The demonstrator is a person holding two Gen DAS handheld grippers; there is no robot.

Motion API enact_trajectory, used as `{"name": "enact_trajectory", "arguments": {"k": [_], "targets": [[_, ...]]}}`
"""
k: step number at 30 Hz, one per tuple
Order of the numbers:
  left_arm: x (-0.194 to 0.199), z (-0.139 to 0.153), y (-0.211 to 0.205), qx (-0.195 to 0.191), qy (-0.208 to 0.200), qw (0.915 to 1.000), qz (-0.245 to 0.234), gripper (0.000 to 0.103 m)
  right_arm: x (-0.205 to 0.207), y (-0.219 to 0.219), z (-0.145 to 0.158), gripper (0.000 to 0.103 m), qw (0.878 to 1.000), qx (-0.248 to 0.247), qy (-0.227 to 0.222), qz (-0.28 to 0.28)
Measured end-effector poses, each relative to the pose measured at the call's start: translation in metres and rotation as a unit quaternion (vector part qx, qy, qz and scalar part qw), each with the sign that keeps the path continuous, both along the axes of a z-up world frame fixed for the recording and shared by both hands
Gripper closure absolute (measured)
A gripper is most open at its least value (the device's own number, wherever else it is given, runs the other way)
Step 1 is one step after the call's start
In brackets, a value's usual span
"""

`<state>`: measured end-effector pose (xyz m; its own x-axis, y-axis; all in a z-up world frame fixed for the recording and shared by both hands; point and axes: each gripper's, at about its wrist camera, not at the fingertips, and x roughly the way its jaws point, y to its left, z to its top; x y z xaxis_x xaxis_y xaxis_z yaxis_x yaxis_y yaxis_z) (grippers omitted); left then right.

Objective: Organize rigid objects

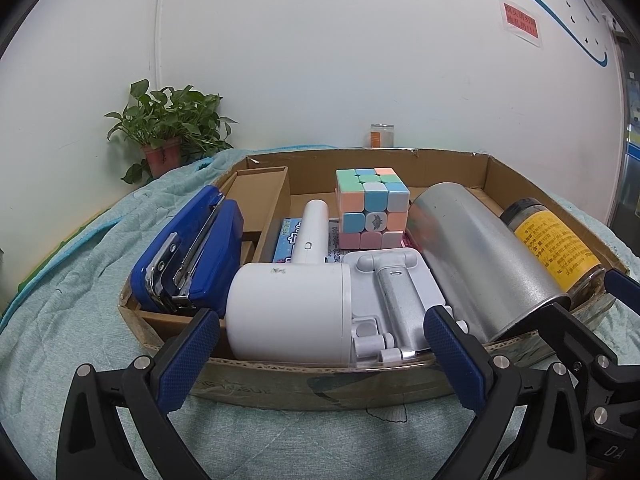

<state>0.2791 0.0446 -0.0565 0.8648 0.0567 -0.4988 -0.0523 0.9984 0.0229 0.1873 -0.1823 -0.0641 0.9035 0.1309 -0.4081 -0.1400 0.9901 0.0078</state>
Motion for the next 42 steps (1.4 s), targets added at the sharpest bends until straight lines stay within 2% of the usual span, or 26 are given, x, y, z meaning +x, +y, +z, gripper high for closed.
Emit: {"name": "enact_trajectory", "arguments": {"k": [42], "targets": [[0.0012, 0.0008, 0.0020, -0.001, 0.000, 1.0000, -0.002, 0.000, -0.0022, 0.0014, -0.0008, 0.000, 1.000, -0.002, 0.000, -0.003]]}}
